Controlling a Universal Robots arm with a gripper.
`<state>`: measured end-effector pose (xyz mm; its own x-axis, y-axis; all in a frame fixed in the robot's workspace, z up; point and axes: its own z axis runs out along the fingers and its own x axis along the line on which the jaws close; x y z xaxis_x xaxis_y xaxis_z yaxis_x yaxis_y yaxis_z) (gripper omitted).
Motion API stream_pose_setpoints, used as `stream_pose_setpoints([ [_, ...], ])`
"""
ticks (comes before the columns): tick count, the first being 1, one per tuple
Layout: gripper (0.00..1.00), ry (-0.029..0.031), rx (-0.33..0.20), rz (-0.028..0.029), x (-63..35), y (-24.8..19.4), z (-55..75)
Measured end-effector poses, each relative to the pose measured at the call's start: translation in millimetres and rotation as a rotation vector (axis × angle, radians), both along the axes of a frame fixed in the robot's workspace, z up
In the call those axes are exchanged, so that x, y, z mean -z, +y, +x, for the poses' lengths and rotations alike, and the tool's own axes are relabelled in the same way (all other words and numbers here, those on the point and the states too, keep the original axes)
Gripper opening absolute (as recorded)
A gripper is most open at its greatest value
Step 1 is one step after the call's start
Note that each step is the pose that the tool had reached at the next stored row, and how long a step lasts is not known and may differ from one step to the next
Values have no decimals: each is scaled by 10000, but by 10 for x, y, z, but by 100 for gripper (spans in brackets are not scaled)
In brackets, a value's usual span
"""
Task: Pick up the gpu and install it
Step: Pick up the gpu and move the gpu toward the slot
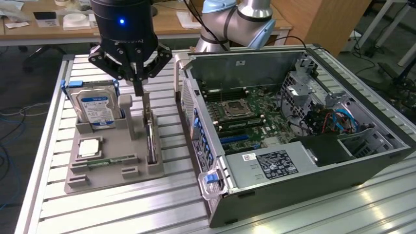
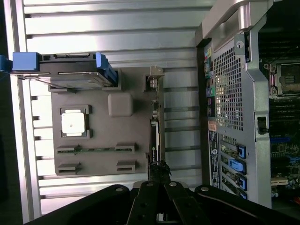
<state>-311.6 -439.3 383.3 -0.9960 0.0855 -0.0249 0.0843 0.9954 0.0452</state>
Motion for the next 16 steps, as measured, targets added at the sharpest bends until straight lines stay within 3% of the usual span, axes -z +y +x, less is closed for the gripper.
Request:
stream_pose_setpoints([
  [1, 17, 0, 0, 0, 0, 0, 0],
  [3, 17, -1, 0, 0, 0, 0, 0],
  [5, 29, -1, 0, 0, 0, 0, 0],
  [6, 29, -1, 0, 0, 0, 0, 0],
  [10, 47, 0, 0, 0, 0, 0, 0],
  [16, 47, 0, 0, 0, 0, 0, 0],
])
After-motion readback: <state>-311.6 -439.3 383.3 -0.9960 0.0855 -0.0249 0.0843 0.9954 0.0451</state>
